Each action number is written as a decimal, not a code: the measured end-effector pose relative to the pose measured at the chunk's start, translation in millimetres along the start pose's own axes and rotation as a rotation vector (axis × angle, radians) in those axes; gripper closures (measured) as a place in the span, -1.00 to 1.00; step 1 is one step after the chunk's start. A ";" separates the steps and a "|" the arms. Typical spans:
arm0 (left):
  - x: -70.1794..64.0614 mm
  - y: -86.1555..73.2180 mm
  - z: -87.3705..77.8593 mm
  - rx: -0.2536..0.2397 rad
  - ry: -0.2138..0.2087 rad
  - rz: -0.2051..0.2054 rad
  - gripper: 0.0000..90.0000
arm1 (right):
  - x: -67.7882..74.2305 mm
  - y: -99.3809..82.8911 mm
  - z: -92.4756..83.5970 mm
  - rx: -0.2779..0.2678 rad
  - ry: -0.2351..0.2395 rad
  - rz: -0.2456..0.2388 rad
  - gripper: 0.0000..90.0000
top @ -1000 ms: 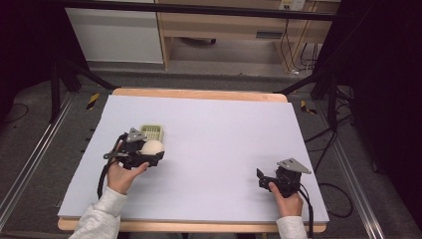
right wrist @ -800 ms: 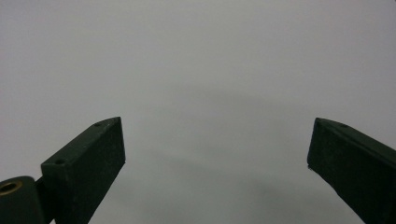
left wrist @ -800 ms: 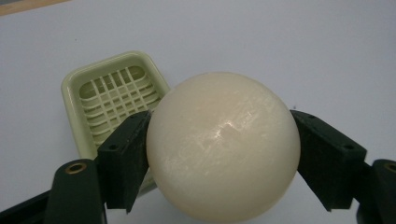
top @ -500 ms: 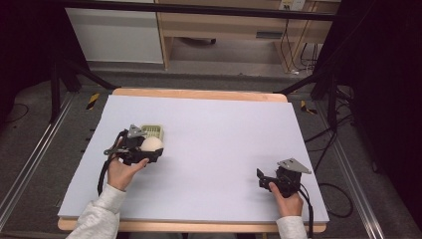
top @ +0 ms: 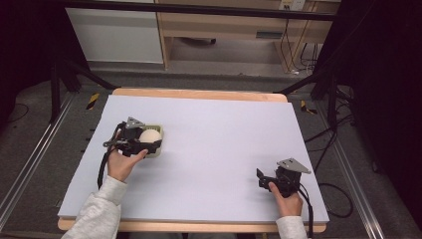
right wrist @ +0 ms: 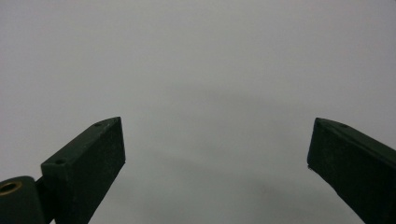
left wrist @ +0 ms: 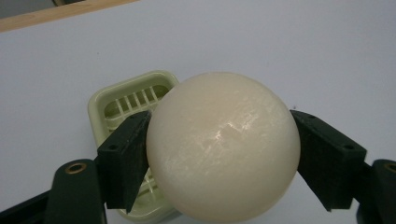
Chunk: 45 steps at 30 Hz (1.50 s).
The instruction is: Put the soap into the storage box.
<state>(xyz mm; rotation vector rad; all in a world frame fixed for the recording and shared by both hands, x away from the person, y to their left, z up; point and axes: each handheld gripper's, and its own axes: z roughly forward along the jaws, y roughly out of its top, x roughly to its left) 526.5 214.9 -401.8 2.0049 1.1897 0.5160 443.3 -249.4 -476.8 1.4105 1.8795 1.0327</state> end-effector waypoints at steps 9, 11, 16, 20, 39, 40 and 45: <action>5.4 6.3 9.4 0.003 0.018 -0.013 -0.46 | 0.5 0.3 -0.6 -0.013 0.005 -0.003 -0.90; 7.3 7.3 11.4 0.004 0.011 -0.019 -0.46 | 0.4 0.2 -0.2 -0.014 0.004 -0.006 -0.90; 13.4 10.6 16.5 0.003 0.018 -0.030 -0.46 | 1.2 0.0 0.6 -0.009 0.009 -0.004 -0.90; 16.6 10.1 21.3 0.018 0.029 -0.020 -0.46 | 0.9 0.3 0.3 -0.013 0.006 -0.006 -0.90; 30.0 4.3 42.4 0.093 0.075 -0.015 -0.46 | 1.1 0.2 0.5 -0.007 0.010 -0.004 -0.90; 30.3 3.8 42.9 0.092 0.075 -0.017 -0.46 | 1.1 0.2 0.7 -0.007 0.010 -0.005 -0.90; 31.8 1.6 45.4 0.099 0.084 -0.021 -0.46 | 1.3 0.2 0.6 -0.007 0.011 -0.004 -0.90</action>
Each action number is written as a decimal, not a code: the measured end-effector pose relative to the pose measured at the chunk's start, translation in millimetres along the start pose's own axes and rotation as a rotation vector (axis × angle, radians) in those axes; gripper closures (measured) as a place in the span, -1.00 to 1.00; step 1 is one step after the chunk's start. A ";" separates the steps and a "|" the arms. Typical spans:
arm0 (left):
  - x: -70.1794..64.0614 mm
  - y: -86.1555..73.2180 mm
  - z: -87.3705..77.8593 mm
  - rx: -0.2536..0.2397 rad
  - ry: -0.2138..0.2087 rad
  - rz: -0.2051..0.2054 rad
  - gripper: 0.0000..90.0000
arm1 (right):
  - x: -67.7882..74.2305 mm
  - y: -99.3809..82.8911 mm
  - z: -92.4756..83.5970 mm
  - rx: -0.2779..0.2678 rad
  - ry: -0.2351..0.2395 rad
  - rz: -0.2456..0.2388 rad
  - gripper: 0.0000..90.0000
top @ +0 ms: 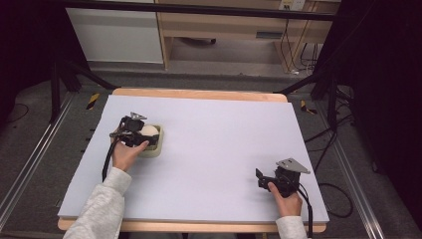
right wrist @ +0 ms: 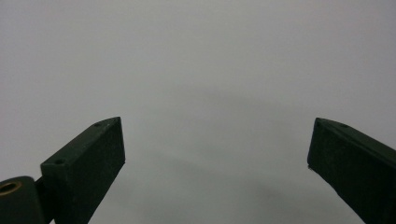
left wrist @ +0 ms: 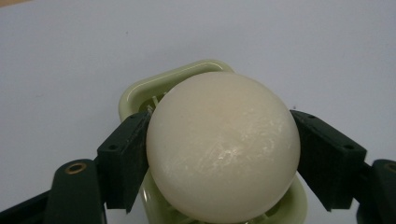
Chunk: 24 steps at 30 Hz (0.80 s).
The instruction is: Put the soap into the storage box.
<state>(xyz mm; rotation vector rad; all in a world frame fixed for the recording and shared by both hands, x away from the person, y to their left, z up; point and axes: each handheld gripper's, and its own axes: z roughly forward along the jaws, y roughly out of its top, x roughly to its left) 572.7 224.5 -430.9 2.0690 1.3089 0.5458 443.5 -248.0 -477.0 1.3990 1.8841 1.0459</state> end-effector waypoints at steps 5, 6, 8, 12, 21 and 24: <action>1.4 -2.1 2.9 0.014 0.006 -0.004 -0.46 | -0.1 -0.1 0.3 0.000 -0.002 -0.004 -0.90; 0.9 -2.6 3.4 0.014 0.007 -0.002 -0.46 | -0.2 -0.1 0.3 0.000 -0.002 -0.003 -0.90; 0.8 -3.6 3.9 0.015 0.006 -0.001 -0.46 | -0.1 0.0 0.0 0.000 0.000 0.000 -0.90; 1.9 -5.5 5.1 0.022 0.008 -0.006 -0.46 | -0.1 0.0 -0.1 0.000 0.000 0.000 -0.90; -0.3 -8.1 7.9 0.028 0.006 0.000 -0.47 | -0.2 0.0 -0.1 0.000 -0.001 0.001 -0.90; -0.2 -8.7 8.5 0.029 0.010 -0.004 -0.47 | -0.1 -0.1 0.2 0.000 -0.002 -0.004 -0.90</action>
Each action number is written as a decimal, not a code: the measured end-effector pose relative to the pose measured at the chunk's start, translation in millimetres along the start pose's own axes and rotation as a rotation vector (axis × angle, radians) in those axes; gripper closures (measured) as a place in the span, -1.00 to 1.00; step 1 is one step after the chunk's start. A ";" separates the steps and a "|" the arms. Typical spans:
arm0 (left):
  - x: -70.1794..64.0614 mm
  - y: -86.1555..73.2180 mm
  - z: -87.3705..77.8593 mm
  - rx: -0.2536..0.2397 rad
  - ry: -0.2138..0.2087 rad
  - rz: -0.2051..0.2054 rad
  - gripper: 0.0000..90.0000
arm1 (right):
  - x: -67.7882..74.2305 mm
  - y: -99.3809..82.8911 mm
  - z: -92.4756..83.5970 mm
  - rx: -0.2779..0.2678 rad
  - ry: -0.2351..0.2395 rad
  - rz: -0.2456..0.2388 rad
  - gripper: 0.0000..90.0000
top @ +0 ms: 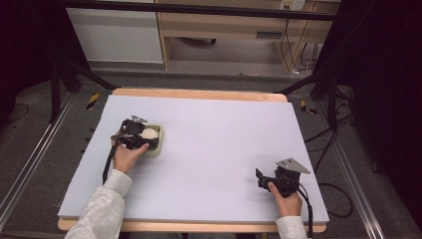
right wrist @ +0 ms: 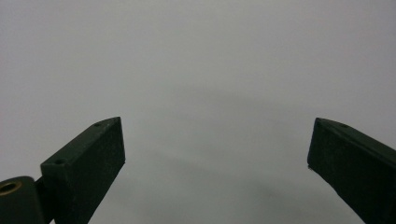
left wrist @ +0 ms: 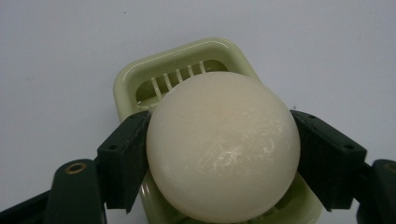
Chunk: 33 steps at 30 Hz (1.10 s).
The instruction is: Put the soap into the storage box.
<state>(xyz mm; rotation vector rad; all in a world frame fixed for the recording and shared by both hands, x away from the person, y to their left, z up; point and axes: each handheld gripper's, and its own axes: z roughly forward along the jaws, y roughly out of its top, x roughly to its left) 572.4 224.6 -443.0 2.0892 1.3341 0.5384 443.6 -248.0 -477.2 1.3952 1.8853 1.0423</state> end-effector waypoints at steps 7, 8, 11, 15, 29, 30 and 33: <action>-0.2 -1.0 2.3 0.006 0.006 0.001 -0.47 | 0.1 0.1 -0.1 0.001 0.003 0.005 -0.90; -0.8 -1.1 2.5 0.005 0.009 0.004 -0.47 | 0.2 0.1 -0.2 0.000 0.002 0.004 -0.90; -1.0 -1.3 2.5 0.004 0.012 0.003 -0.47 | 0.1 0.3 -0.4 0.000 0.004 0.007 -0.90; -0.7 -1.1 0.9 -0.001 0.015 -0.007 -0.47 | 0.2 0.3 -0.5 0.000 0.004 0.006 -0.90; 3.3 -7.0 -35.8 -0.105 -0.008 -0.031 -0.64 | 0.8 0.4 -0.4 0.000 -0.002 0.004 -0.90; 3.7 -9.7 -39.7 -0.119 -0.019 -0.040 -0.64 | 0.9 0.4 -0.4 0.000 -0.002 0.004 -0.90; 3.8 -16.8 -47.0 -0.132 -0.029 -0.038 -0.63 | 1.1 0.3 -0.7 -0.002 -0.001 0.003 -0.90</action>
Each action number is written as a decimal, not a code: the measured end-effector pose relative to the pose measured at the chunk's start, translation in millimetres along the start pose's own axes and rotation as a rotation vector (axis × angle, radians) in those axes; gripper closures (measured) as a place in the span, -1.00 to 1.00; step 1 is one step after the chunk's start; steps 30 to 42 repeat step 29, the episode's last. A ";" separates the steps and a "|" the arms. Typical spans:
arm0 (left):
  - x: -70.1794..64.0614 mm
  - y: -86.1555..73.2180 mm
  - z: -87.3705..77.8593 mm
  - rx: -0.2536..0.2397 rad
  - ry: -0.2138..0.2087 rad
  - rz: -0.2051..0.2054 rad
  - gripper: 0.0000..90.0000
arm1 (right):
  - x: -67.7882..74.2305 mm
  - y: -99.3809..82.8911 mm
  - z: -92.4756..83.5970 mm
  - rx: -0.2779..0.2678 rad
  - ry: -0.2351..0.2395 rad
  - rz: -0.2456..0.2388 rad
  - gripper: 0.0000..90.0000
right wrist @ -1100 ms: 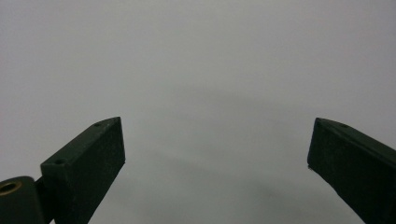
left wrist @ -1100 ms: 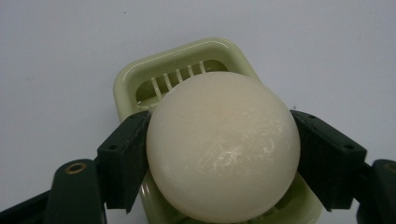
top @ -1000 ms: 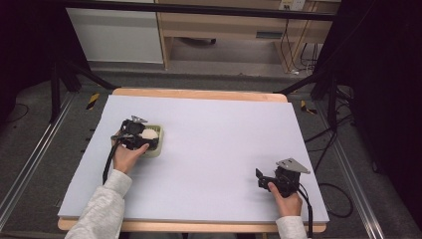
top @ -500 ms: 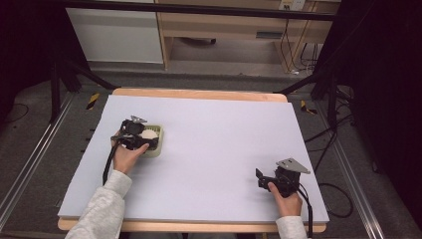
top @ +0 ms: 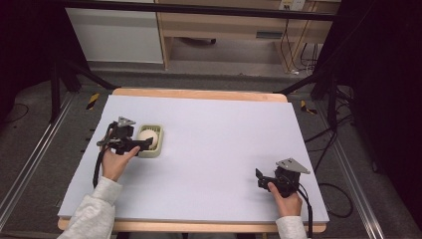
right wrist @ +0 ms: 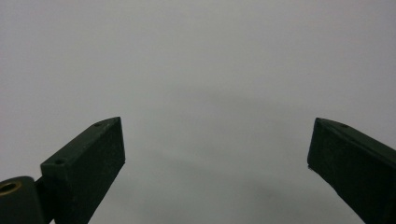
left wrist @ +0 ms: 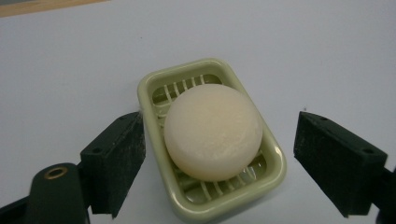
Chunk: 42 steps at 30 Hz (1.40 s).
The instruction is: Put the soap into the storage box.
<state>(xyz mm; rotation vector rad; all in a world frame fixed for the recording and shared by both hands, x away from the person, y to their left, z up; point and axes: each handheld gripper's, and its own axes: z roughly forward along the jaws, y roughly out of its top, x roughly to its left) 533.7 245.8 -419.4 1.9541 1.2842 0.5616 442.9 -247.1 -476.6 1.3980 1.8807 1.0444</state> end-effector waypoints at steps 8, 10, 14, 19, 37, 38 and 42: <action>-3.0 -27.0 -19.8 -0.047 -0.027 0.001 -0.56 | -1.0 -0.6 -0.2 -0.001 -0.006 -0.006 -0.90; -3.3 -33.5 -24.4 -0.059 -0.022 0.003 -0.53 | -1.1 -0.9 -0.1 0.001 -0.007 -0.008 -0.90; -2.9 -46.1 -32.3 -0.087 -0.018 -0.011 -0.47 | -0.2 -1.1 -0.4 0.005 -0.002 -0.004 -0.90; 0.5 -65.2 -39.9 -0.094 -0.014 -0.020 -0.39 | -1.0 -2.0 -0.4 0.012 -0.003 -0.008 -0.90; 11.3 -99.5 -47.3 -0.057 0.029 -0.009 -0.39 | -1.8 -7.0 -2.2 0.036 -0.020 -0.019 -0.90; 11.3 -99.5 -47.3 -0.057 0.029 -0.009 -0.39 | -1.8 -7.0 -2.2 0.036 -0.020 -0.019 -0.90; 11.3 -99.5 -47.3 -0.057 0.029 -0.009 -0.39 | -1.8 -7.0 -2.2 0.036 -0.020 -0.019 -0.90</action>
